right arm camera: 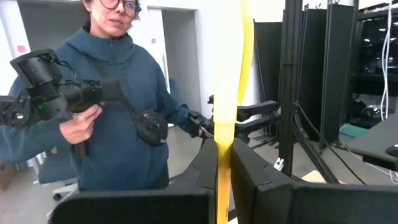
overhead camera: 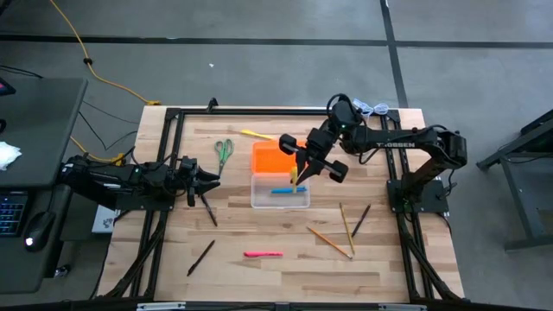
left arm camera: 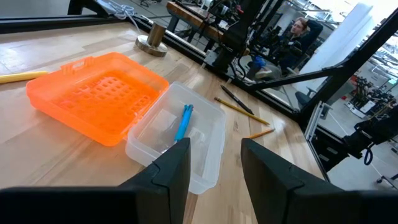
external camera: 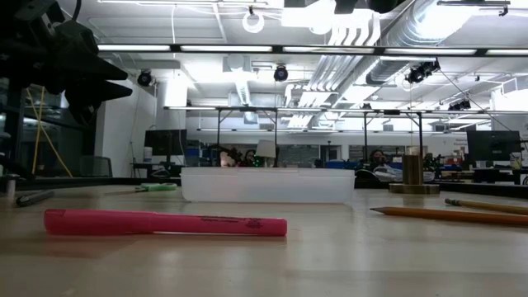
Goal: Pick & place school supplies into a supply box
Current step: Put the bottom yellow pen into the orange supply box
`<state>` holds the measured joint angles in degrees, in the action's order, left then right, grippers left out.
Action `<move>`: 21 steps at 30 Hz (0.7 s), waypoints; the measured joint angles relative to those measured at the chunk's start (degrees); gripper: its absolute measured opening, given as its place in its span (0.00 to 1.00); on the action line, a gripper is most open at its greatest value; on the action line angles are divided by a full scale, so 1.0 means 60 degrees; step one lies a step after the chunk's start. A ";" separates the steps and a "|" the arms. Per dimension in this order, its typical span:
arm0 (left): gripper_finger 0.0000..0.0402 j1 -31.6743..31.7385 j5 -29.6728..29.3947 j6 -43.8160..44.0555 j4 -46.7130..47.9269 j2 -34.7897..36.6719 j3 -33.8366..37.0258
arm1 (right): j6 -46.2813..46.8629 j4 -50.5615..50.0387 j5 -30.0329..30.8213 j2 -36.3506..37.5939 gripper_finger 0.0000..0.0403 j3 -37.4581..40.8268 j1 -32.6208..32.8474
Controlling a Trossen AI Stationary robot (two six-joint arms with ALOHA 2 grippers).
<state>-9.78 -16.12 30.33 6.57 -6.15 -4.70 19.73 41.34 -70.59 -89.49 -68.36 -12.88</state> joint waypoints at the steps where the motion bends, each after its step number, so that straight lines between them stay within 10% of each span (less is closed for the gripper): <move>1: 0.43 0.0002 0.0000 0.0000 0.0000 0.0001 0.0001 | -0.0003 -0.0003 0.0046 0.0000 0.02 0.0000 0.0000; 21: 0.43 0.0000 -0.0004 0.0000 0.0000 0.0003 -0.0001 | -0.1502 -0.5103 0.2975 0.0000 0.02 0.0000 -0.0106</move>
<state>-9.78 -16.14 30.33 6.57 -6.13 -4.71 10.71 10.72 -52.74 -89.49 -68.36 -13.52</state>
